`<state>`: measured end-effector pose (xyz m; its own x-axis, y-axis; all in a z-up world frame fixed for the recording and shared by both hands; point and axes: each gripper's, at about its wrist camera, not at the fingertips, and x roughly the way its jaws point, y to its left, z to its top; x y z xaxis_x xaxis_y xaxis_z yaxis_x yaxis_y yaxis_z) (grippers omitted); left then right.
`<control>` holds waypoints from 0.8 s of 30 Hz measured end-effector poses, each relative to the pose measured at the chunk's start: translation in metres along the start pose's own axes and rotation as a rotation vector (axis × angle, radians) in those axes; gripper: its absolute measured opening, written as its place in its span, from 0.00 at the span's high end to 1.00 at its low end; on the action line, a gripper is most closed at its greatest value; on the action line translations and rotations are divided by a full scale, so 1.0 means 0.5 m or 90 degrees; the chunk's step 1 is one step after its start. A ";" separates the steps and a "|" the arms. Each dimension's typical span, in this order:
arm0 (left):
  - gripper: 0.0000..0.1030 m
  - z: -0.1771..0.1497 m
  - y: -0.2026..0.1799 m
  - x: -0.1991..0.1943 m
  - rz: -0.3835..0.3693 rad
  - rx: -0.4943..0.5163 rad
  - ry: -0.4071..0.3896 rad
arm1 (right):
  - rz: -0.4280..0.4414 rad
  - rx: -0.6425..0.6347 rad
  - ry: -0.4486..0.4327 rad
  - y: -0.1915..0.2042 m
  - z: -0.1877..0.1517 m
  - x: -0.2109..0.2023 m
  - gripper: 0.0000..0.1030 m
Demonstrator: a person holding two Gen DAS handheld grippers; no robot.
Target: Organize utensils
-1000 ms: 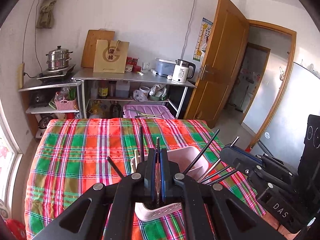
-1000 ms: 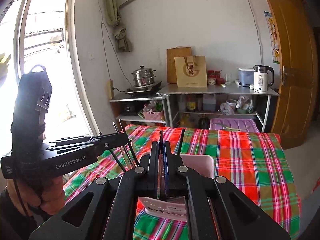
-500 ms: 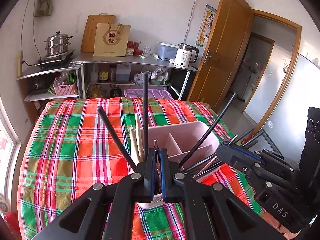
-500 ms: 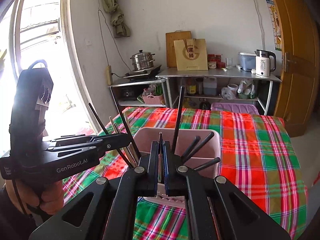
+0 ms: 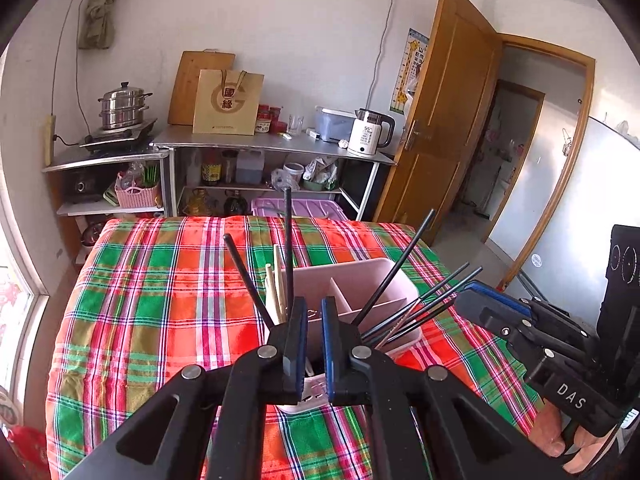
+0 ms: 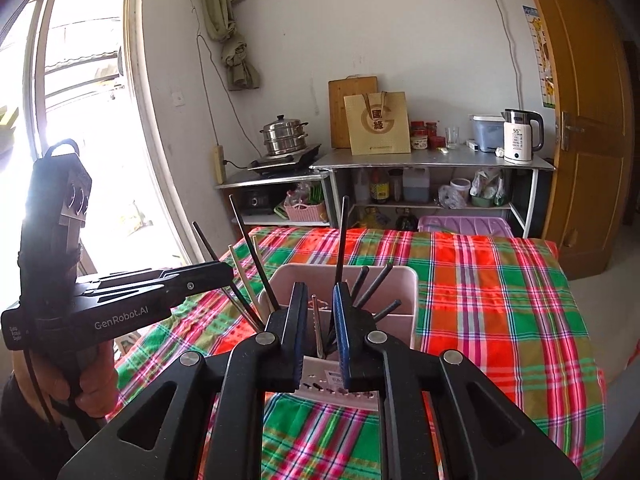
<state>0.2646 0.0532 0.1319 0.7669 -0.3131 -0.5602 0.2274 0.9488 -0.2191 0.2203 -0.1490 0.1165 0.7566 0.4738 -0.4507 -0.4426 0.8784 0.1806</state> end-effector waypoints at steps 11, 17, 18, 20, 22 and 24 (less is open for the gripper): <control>0.89 -0.104 -0.042 -0.117 0.024 0.009 -0.051 | -0.005 0.004 -0.024 0.002 -0.074 -0.100 0.84; 0.83 -0.175 -0.064 -0.156 0.041 0.010 -0.069 | -0.018 0.002 -0.028 0.007 -0.131 -0.143 0.84; 0.83 -0.188 -0.068 -0.161 0.041 0.009 -0.069 | -0.020 0.003 -0.027 0.007 -0.140 -0.148 0.84; 0.83 -0.215 -0.077 -0.171 0.042 0.009 -0.072 | -0.025 0.001 -0.026 0.011 -0.161 -0.159 0.84; 0.83 -0.241 -0.087 -0.178 0.051 0.012 -0.073 | -0.030 -0.004 -0.023 0.016 -0.181 -0.167 0.84; 0.83 -0.266 -0.095 -0.184 0.058 0.017 -0.072 | -0.036 -0.009 -0.019 0.024 -0.205 -0.176 0.84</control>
<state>0.1035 0.0313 0.0875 0.8476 -0.2204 -0.4826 0.1680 0.9743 -0.1498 0.0990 -0.1867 0.0690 0.7944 0.4252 -0.4337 -0.4052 0.9030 0.1432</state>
